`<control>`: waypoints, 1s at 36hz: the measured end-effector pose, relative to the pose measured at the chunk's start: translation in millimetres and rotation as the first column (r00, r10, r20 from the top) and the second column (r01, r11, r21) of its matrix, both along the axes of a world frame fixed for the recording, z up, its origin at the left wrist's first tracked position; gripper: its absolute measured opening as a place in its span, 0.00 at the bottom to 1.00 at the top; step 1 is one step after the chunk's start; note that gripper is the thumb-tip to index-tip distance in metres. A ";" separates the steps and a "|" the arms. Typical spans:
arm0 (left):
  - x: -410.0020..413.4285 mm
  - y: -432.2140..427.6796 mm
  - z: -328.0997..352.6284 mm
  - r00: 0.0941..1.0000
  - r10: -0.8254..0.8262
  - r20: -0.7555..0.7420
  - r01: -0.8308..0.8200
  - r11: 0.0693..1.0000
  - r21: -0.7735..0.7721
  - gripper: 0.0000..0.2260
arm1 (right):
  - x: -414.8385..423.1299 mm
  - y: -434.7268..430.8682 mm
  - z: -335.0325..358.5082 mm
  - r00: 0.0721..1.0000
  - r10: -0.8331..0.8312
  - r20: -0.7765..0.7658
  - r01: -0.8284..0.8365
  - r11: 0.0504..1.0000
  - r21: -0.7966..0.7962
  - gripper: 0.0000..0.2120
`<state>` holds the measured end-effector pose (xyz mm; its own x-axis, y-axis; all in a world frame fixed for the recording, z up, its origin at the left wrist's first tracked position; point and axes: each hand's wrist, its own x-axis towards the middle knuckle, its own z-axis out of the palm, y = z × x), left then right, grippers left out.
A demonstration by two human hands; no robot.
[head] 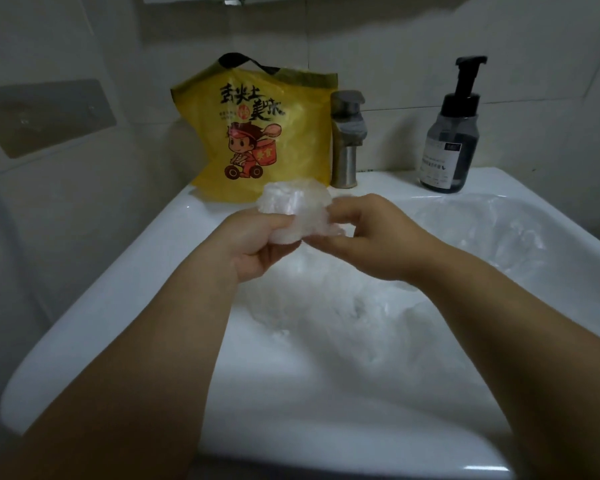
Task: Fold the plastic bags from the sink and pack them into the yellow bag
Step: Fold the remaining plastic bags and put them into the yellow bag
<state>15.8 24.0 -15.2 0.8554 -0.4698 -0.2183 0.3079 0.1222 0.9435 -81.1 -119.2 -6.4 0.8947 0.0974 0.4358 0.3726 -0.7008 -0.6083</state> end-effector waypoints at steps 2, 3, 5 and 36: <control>-3.3 -2.6 0.2 0.995 -0.048 0.084 0.048 0.999 -0.006 0.14 | -0.6 0.8 2.9 0.997 -0.029 -0.065 0.035 0.995 0.095 0.20; -6.2 -3.7 1.0 0.992 -0.061 0.113 0.062 0.998 -0.006 0.14 | -0.5 1.4 4.4 0.994 -0.051 -0.099 0.065 0.987 0.149 0.20; -11.1 -4.9 2.5 0.983 -0.093 0.158 0.092 0.996 0.008 0.15 | 1.1 0.9 3.4 0.987 -0.094 -0.129 0.125 0.958 0.258 0.15; -22.6 6.3 10.0 0.913 -0.405 0.045 0.408 0.910 -0.072 0.22 | 1.8 -18.3 9.7 0.743 0.502 -0.442 0.156 0.513 0.844 0.20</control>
<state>-6.8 30.3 -5.1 0.5921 -0.7927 -0.1454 0.3197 0.0654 0.9452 -79.3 -137.5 3.3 0.9638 0.1955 -0.1815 -0.2281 0.2511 -0.9407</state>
